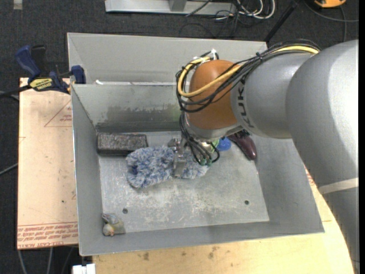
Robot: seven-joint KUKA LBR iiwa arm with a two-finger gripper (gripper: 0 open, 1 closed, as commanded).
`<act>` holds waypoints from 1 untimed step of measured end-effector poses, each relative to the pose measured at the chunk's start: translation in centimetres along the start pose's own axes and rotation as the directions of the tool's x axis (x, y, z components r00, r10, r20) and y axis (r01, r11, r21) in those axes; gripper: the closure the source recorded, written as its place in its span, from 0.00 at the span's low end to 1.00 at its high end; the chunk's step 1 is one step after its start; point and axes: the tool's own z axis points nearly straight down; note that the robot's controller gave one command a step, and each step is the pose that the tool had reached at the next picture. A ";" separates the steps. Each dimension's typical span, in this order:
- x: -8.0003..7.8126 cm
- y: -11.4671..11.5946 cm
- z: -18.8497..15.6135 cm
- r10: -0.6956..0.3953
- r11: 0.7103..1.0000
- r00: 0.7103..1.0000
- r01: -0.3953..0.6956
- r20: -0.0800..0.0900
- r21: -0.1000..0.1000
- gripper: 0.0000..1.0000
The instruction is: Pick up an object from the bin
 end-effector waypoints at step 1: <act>-0.1 0.0 -0.6 0.000 1.000 1.000 0.000 0.002 0.000 1.00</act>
Offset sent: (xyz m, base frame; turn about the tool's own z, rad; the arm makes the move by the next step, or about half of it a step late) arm 0.0002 0.0000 0.1001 0.0000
